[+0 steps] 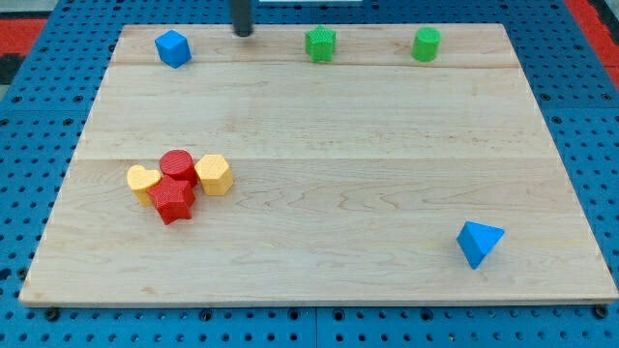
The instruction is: Push green star near blue cube
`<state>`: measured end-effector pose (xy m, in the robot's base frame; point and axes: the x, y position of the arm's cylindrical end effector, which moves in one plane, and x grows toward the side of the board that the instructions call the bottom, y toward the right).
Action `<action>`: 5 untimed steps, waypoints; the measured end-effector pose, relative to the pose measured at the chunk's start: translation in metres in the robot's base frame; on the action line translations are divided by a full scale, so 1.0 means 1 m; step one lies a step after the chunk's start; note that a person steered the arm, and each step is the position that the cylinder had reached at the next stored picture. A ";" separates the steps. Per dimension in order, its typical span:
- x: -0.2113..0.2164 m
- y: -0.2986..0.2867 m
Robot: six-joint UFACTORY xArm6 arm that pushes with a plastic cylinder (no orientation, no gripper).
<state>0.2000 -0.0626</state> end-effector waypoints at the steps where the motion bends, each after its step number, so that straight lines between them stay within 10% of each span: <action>1: 0.000 0.084; 5: 0.043 0.058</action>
<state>0.2426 -0.0050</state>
